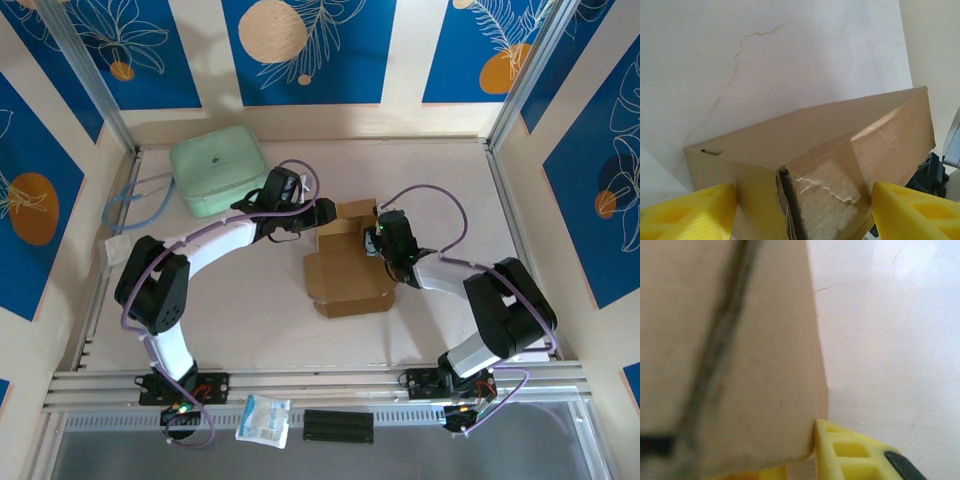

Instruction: Fold the paper box

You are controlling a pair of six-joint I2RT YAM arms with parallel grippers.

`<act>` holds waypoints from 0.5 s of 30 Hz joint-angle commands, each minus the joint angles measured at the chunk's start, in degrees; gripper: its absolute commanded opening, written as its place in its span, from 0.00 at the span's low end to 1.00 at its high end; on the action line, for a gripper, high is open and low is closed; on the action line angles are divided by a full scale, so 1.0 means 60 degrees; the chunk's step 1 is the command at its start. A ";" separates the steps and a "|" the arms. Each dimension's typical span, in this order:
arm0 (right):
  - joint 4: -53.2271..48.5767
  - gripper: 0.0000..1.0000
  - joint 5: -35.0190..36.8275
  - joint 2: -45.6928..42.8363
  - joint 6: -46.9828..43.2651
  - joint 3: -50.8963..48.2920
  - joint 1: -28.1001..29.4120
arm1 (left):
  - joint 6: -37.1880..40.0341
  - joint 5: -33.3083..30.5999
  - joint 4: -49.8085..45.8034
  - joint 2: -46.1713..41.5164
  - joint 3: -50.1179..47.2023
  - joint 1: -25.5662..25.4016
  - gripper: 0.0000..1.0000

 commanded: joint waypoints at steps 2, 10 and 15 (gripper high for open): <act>-0.0139 0.07 0.0999 0.0332 -0.0176 0.0339 0.0211 | 0.0306 -0.0008 -0.0404 -0.0056 0.0257 -0.0042 0.74; -0.0874 0.00 0.2251 0.0765 -0.0211 0.0698 0.0678 | 0.0445 -0.0078 -0.0483 0.0300 0.0663 0.0019 0.78; -0.0819 0.00 0.1672 0.0962 -0.0266 0.0895 0.0759 | 0.0399 0.0057 -0.0458 0.0600 0.0788 0.0032 0.78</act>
